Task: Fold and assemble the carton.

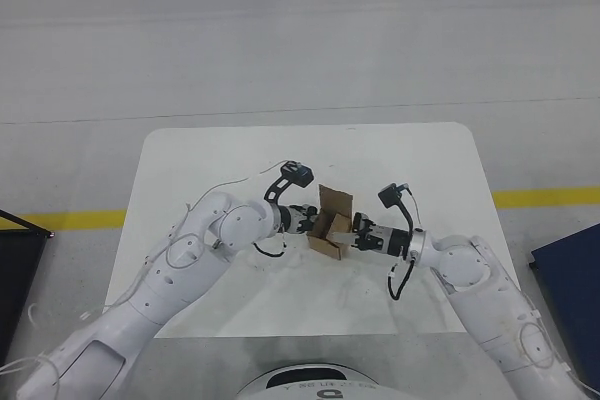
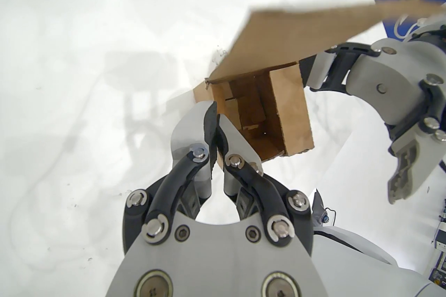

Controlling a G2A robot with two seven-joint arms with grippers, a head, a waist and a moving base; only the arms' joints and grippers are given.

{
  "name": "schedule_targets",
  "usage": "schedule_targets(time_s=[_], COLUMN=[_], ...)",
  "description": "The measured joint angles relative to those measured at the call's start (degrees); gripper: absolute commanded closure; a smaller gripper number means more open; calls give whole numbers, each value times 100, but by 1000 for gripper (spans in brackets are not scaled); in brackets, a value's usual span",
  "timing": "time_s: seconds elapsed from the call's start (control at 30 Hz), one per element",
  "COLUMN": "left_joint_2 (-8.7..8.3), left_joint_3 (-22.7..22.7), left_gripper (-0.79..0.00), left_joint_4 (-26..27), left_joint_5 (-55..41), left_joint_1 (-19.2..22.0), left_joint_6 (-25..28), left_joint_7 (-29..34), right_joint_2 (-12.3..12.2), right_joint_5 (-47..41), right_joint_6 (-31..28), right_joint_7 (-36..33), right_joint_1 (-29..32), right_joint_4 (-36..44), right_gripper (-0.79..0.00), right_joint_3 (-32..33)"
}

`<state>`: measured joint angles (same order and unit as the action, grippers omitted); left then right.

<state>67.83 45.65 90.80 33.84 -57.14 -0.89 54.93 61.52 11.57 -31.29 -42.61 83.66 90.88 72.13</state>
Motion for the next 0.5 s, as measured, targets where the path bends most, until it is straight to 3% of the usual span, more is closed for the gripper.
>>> schedule_targets(time_s=[0.27, 0.33, 0.37, 0.5], left_joint_2=[-123, -157, -171, -258], left_joint_3=[339, 447, 512, 913], left_gripper=[0, -459, -785, -785], left_joint_4=[487, 631, 683, 834], left_joint_5=[412, 474, 473, 499], left_joint_1=[-238, -331, -368, -542], left_joint_6=[-214, -226, -214, -53], left_joint_7=[192, 198, 165, -7], right_joint_2=[-66, -80, -85, -103], right_joint_5=[-104, -84, -64, 26], right_joint_6=[-507, -586, -594, -606], right_joint_7=[169, 209, 212, 219], right_joint_1=[237, 276, 284, 289], right_joint_4=[141, 149, 156, 201], right_gripper=[-785, -785, -785, -785], right_joint_3=[226, 265, 271, 272])
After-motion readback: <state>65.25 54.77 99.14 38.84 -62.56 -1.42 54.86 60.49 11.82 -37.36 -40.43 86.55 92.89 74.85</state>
